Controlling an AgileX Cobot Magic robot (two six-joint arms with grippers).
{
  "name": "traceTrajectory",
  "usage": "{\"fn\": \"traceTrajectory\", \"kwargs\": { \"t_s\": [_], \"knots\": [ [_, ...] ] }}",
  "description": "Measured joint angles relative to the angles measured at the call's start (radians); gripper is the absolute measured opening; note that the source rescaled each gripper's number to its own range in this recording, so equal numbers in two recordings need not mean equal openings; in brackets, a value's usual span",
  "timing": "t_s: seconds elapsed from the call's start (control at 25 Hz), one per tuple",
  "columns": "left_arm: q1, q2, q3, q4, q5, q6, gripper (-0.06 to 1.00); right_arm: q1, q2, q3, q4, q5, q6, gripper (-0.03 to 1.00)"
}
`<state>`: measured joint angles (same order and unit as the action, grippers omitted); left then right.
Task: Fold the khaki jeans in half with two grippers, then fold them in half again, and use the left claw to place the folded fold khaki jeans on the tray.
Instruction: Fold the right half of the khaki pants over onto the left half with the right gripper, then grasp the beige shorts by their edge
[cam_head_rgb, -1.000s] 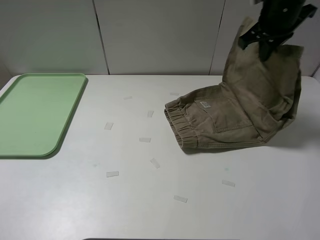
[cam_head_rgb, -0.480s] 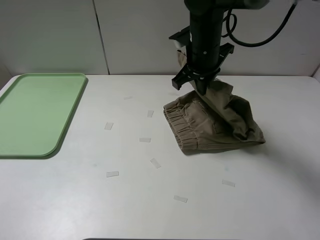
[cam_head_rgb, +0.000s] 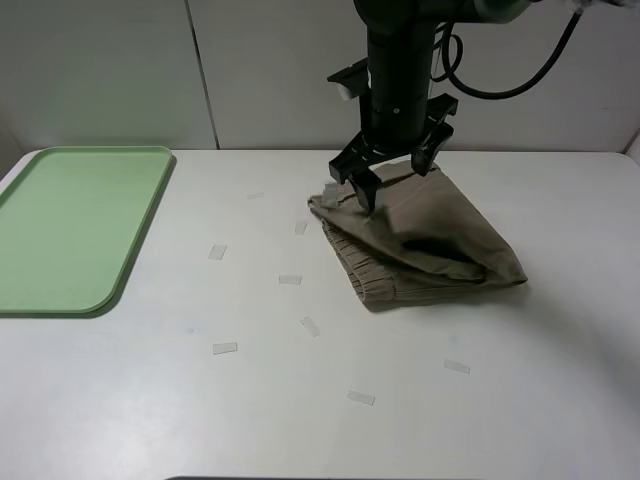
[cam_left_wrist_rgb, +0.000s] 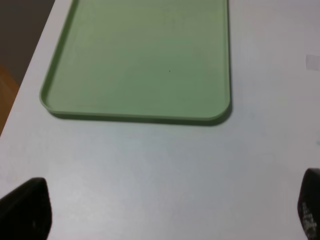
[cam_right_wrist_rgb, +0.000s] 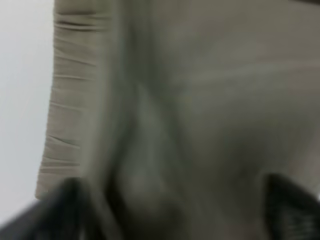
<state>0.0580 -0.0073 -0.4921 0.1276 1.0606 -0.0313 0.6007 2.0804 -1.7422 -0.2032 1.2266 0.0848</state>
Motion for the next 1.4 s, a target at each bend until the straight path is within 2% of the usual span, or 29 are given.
{"fn": "traceTrajectory", "kwargs": {
  "t_s": [0.16, 0.44, 0.8, 1.0, 1.4],
  "knots": [
    [0.0, 0.0, 0.0, 0.0, 0.0, 0.0, 0.98, 0.0, 0.0, 0.0, 0.0, -0.001, 0.006, 0.99],
    [0.0, 0.0, 0.0, 0.0, 0.0, 0.0, 0.98, 0.0, -0.004, -0.002, 0.017, -0.002, 0.009, 1.0],
    [0.0, 0.0, 0.0, 0.0, 0.0, 0.0, 0.98, 0.0, -0.185, 0.016, 0.197, -0.013, 0.004, 1.0],
    [0.0, 0.0, 0.0, 0.0, 0.0, 0.0, 0.98, 0.0, -0.383, 0.148, 0.217, -0.013, -0.001, 1.0],
    [0.0, 0.0, 0.0, 0.0, 0.0, 0.0, 0.98, 0.0, -0.839, 0.525, 0.217, -0.011, -0.002, 1.0]
  ]
}}
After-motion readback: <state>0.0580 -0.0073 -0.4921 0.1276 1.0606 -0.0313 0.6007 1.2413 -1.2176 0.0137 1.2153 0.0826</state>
